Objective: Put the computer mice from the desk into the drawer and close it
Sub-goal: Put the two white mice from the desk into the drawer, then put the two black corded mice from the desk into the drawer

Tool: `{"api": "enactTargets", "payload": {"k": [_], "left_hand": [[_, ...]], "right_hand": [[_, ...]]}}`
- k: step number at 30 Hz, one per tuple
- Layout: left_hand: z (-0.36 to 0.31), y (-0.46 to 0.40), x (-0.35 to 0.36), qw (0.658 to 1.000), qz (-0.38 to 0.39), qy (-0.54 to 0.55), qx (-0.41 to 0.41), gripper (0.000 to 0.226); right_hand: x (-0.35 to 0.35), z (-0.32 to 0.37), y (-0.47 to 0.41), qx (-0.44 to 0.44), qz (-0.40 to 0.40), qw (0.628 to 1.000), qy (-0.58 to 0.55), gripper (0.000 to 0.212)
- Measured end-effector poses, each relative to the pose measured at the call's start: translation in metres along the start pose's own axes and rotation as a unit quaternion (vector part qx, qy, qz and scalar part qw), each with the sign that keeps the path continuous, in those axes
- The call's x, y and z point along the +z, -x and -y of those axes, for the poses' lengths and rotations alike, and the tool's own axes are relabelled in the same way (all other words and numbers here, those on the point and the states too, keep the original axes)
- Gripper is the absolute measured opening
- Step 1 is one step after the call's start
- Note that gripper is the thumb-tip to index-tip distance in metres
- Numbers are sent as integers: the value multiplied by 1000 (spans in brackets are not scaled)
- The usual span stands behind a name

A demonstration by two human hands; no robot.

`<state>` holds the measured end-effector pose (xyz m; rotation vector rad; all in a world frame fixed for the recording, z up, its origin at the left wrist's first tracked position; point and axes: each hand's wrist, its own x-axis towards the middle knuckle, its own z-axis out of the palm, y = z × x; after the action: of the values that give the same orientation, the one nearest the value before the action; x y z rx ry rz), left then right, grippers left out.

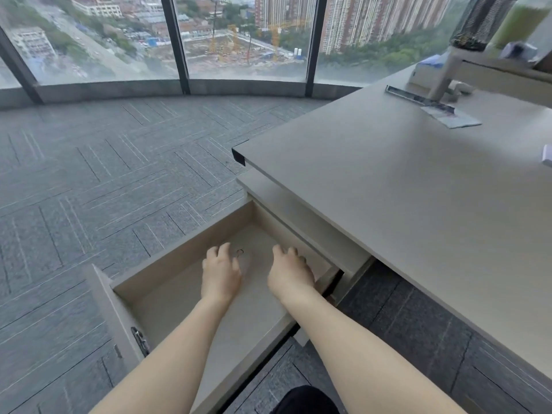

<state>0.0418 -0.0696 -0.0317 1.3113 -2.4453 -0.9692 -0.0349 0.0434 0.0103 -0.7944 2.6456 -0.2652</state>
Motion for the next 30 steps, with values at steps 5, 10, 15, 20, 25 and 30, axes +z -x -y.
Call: {"api": "enactTargets", "payload": {"k": [5, 10, 15, 20, 25, 30], "left_hand": [[-45, 31, -42, 990, -64, 84, 95, 40], [-142, 90, -55, 961, -75, 149, 222, 31], [-231, 171, -13, 929, 23, 176, 326, 26], [-291, 251, 52, 902, 141, 132, 385, 32], [-331, 304, 104, 898, 211, 90, 375, 57], [-358, 324, 135, 907, 151, 2, 394, 65]], "right_hand": [[-64, -19, 61, -79, -123, 982, -122, 31], [-135, -73, 137, -95, -295, 933, -183, 29], [-186, -177, 205, -3, -431, 881, -196, 22], [-196, -300, 248, 132, -506, 834, -178, 22], [-187, -390, 267, 254, -488, 827, -118, 36], [-180, -428, 257, 295, -385, 864, -134, 64]]}}
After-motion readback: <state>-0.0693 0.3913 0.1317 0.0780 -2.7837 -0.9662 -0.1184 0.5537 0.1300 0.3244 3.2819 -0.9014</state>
